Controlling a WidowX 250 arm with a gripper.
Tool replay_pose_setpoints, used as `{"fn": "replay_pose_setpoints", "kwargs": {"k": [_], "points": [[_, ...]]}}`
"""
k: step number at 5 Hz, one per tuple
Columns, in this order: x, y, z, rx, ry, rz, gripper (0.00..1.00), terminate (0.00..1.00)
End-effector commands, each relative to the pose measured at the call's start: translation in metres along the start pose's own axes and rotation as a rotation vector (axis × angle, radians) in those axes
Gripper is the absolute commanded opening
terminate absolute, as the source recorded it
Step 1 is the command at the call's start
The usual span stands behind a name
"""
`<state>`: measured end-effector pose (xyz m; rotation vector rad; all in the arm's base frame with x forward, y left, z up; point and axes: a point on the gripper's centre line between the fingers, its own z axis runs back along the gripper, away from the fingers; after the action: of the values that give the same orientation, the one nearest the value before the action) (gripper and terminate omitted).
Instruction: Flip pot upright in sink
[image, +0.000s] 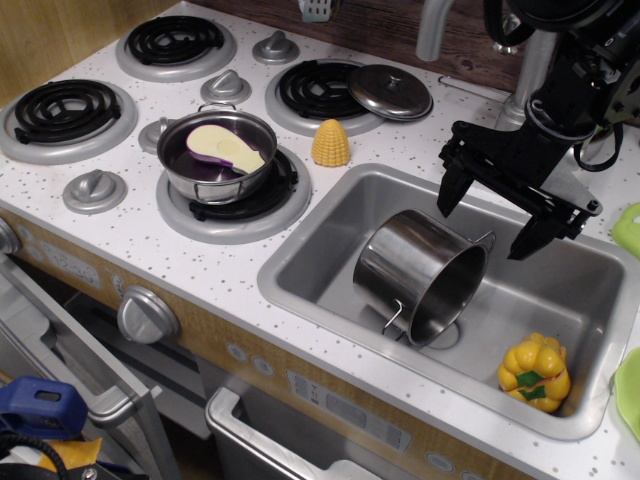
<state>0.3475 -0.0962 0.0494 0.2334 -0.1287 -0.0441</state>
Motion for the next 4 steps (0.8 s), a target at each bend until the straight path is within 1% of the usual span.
{"fn": "replay_pose_setpoints", "kwargs": {"k": [1,2,3,4], "points": [[0.0,0.0,0.0,0.0,0.0,0.0,1.0,0.0],[-0.003,-0.003,-0.007,0.098,-0.046,-0.04,1.0,0.0],[-0.005,-0.002,-0.012,0.22,-0.097,-0.1,1.0,0.0],[-0.007,-0.002,-0.019,0.29,-0.142,-0.128,1.0,0.0]]}}
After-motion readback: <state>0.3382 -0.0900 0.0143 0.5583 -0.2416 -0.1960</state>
